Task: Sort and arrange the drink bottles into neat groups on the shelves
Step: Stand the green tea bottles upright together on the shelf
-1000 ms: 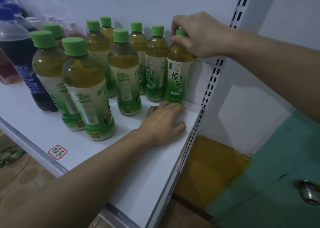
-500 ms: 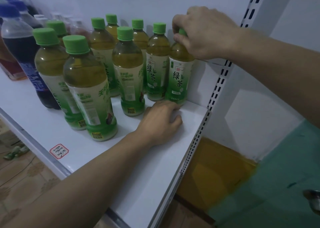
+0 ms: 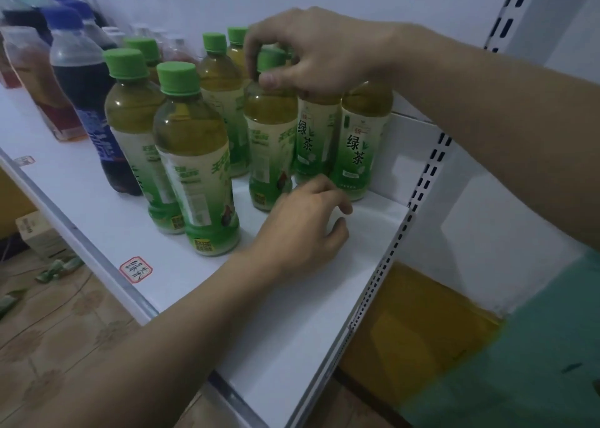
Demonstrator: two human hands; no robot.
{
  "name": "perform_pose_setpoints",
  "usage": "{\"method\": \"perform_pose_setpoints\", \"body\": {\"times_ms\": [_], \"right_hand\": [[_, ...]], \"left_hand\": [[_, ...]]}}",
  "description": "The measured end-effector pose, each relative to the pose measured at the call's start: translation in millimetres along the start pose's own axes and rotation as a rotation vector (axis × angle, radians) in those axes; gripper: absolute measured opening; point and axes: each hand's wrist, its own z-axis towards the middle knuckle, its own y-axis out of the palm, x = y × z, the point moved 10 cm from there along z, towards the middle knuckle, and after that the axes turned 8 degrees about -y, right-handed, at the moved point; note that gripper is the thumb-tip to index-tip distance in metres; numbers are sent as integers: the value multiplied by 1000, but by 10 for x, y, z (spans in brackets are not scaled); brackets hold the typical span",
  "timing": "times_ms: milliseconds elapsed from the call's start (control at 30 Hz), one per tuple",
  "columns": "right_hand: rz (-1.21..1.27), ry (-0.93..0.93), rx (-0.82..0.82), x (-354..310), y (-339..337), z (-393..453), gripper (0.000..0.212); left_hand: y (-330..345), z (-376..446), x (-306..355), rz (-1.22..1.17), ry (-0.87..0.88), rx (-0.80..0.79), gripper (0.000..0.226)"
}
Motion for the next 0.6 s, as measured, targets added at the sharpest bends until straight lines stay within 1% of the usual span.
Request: {"method": "perform_pose_setpoints", "body": {"times_ms": [100,167,233,300,367,433,467,500,567,600], "right_hand": [[-160,2,30,10,-70,-5,17],[-192,23,7,30,-57,-26,22],[-187,66,1,69,-65,-60,23],[-184,92,63,101,-174,-90,22],[-175,104,167,118,-344,-138,24],[-167,90,227,102,-458,-184,21],[-159,73,234,78,-479,-200,19],[-144,53,227,51,-478,-215,18],[-96,14,164,24,-423,-253,15],[-75,0,115,29,-380,-281,13]], "left_hand": [[0,-168,-54,-82,-117,2,27],[-27,-285,-172,-79,-226,38,30],[-95,-379,-345,-131,-355,113,37],[-165,-448,-483,-263,-456,206,52],[-178,-442,-516,-401,-477,246,73],[-130,-355,-475,-522,-457,216,94],[-100,-292,-480,-610,-458,187,99],[-68,-226,-503,-730,-461,153,98],[22,-122,-570,-1003,-492,52,80],[71,-90,-600,-1103,-506,-6,72]]}}
